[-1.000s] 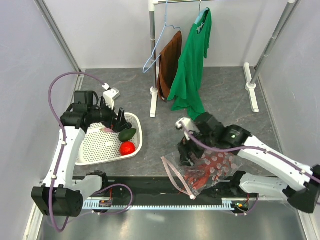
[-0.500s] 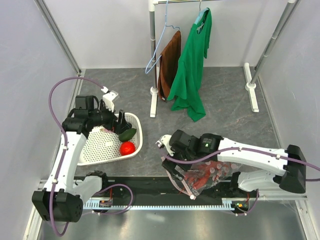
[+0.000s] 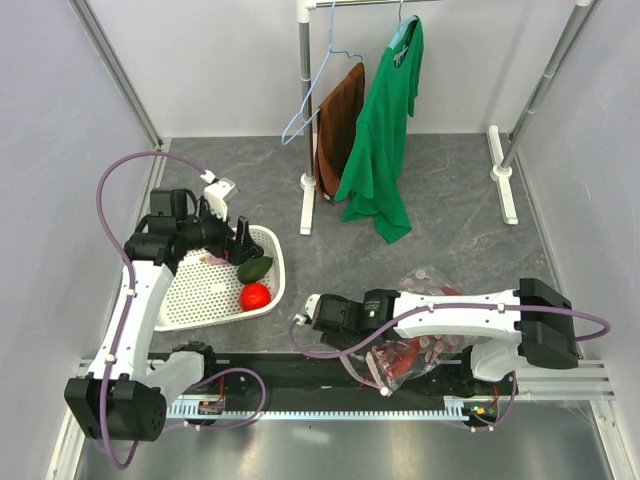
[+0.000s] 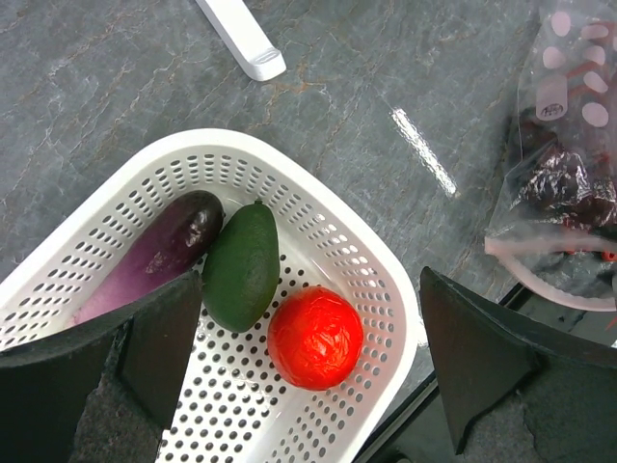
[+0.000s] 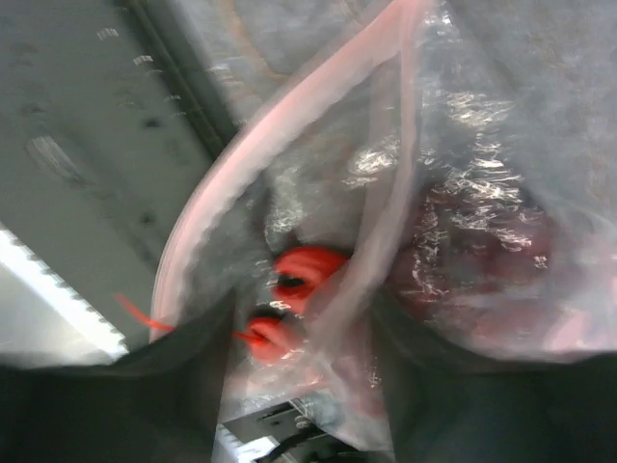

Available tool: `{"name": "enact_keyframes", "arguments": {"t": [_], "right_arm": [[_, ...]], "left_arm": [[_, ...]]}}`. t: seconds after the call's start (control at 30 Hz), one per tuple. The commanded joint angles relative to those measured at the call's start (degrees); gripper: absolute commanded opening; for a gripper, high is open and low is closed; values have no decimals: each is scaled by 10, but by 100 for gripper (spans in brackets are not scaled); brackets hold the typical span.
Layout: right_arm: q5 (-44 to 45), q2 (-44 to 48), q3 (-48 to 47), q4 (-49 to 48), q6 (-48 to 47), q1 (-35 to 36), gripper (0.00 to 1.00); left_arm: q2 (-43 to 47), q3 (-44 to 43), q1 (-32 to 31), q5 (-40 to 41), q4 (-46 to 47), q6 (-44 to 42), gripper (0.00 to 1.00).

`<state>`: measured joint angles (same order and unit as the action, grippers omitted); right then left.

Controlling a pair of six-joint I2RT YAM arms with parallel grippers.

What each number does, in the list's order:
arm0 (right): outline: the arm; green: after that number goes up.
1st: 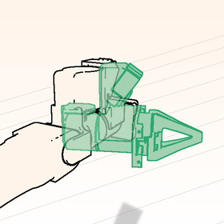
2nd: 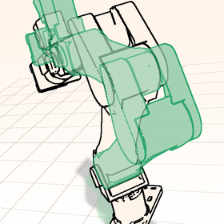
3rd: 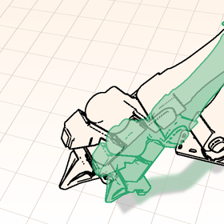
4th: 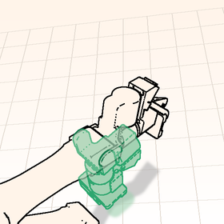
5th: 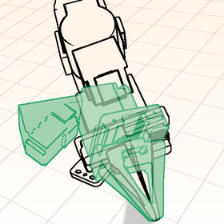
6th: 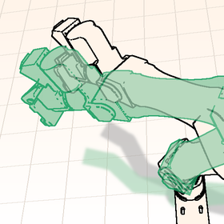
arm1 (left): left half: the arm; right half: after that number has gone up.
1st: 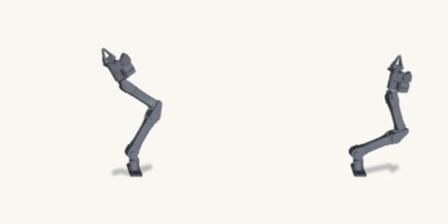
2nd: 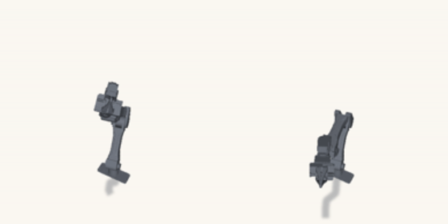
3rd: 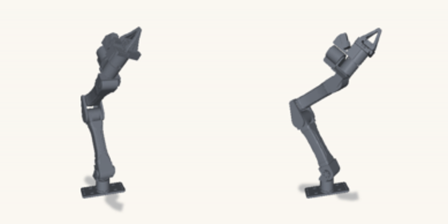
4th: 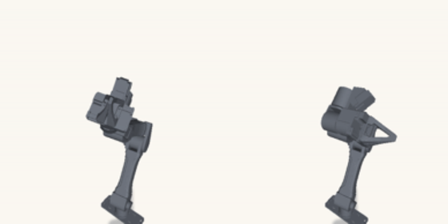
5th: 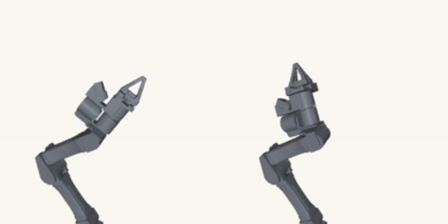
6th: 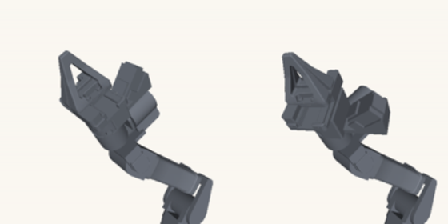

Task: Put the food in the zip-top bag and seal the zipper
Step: Pick up the zipper food storage bag at the center of the board.

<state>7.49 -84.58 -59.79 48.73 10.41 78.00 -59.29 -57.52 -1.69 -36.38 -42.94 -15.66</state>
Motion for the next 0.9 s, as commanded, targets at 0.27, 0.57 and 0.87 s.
{"name": "enact_keyframes", "arguments": {"t": [0.27, 0.57, 0.87], "right_arm": [[50, 11, -75, 0, 2, -121, 0], [-34, 92, -154, -41, 14, -218, 0], [-66, 152, -104, -68, 5, -230, 0]], "left_arm": [[-6, 36, 15, -12, 11, -21, 95], [-109, 0, 15, -33, -33, -192, 88], [-163, -33, 15, -25, -63, -434, 76]]}}
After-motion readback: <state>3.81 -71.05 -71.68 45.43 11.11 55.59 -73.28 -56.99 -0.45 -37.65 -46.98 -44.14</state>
